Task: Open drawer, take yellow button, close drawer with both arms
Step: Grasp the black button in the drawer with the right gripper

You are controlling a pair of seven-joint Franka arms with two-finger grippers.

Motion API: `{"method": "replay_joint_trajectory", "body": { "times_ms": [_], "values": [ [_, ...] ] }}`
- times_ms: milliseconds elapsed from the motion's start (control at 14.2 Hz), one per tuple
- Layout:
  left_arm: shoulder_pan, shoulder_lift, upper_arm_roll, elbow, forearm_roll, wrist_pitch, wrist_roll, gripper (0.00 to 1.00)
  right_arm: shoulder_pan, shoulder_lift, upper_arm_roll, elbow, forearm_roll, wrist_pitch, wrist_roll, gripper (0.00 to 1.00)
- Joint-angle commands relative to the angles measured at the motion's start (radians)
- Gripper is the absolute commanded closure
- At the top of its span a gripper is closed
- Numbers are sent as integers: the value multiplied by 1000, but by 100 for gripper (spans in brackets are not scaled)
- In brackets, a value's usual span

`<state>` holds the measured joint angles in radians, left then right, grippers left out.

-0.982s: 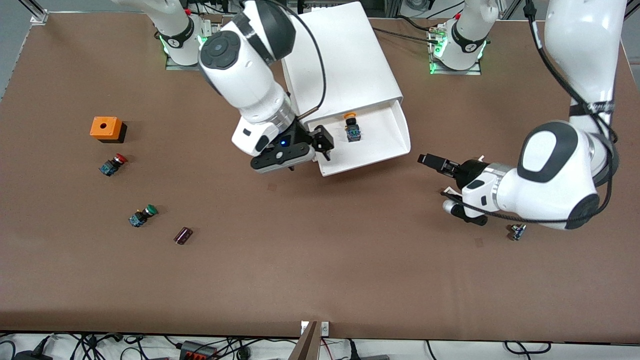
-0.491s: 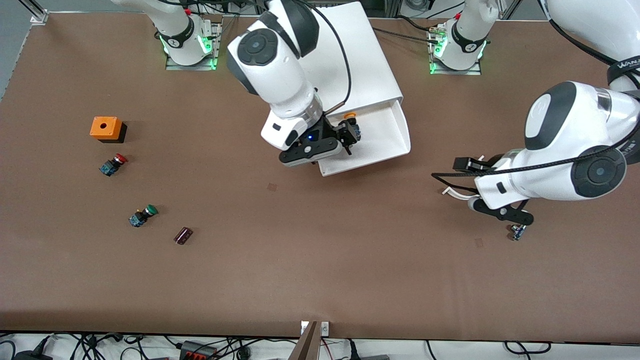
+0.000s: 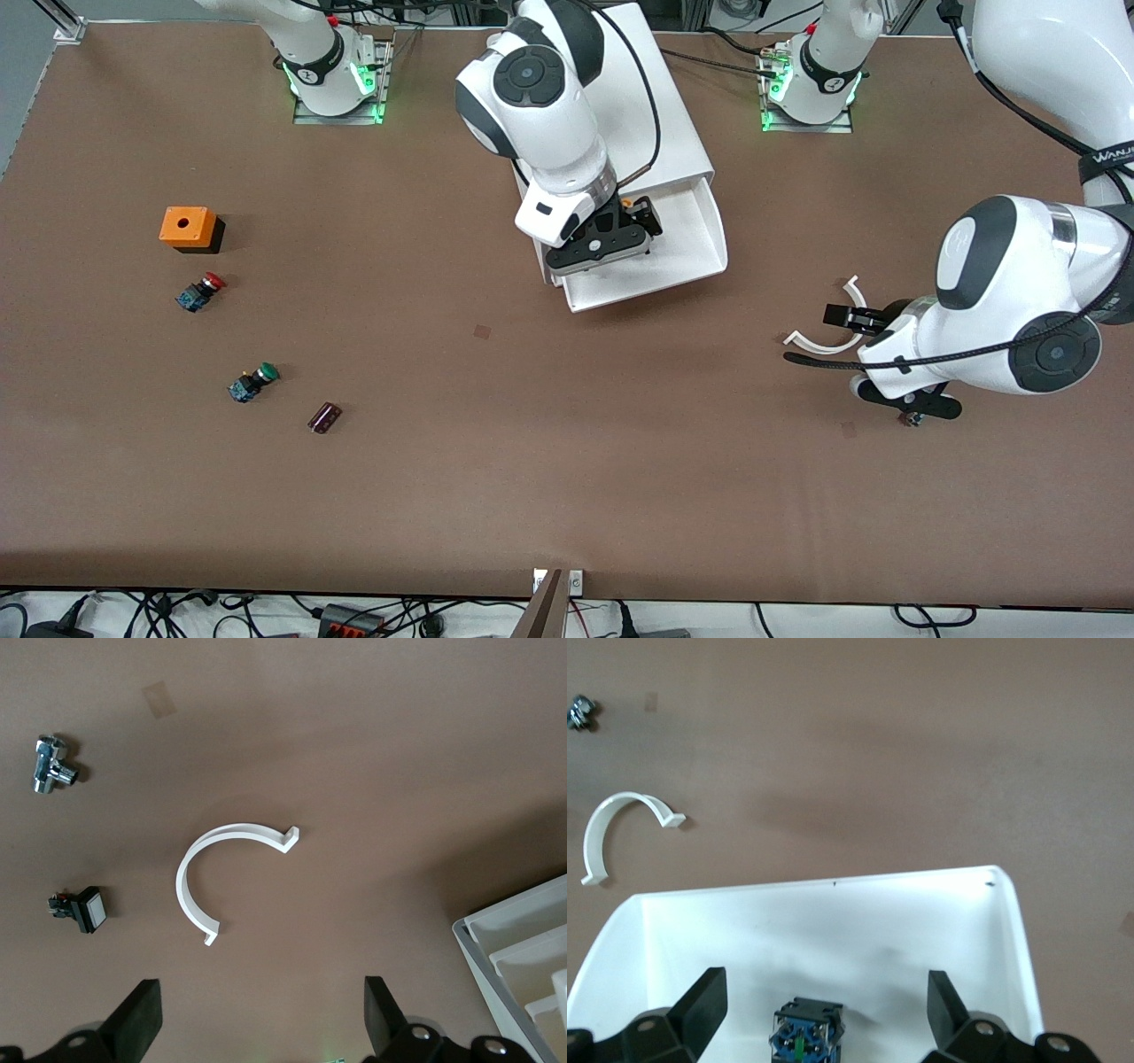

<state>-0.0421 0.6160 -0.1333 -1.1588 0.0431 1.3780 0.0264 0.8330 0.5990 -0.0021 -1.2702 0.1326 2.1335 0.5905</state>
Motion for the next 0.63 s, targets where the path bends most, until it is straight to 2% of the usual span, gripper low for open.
{"method": "replay_joint_trajectory", "body": {
  "times_ms": [0,140,281,561],
  "values": [
    [2,-15,-6,-22,8,3,-12,0,35,50,-13,86,-37,-79,40,0],
    [8,-16,-6,-51,-38,6,-28,0,52,71,-13,115,-67,-131,54,0],
    [8,-19,-8,-56,-42,3,-97,0,70,90,-13,126,-68,-141,55,0],
    [8,-19,-9,-70,-45,1,-117,0,78,102,-13,129,-67,-168,54,0]
  ]
}}
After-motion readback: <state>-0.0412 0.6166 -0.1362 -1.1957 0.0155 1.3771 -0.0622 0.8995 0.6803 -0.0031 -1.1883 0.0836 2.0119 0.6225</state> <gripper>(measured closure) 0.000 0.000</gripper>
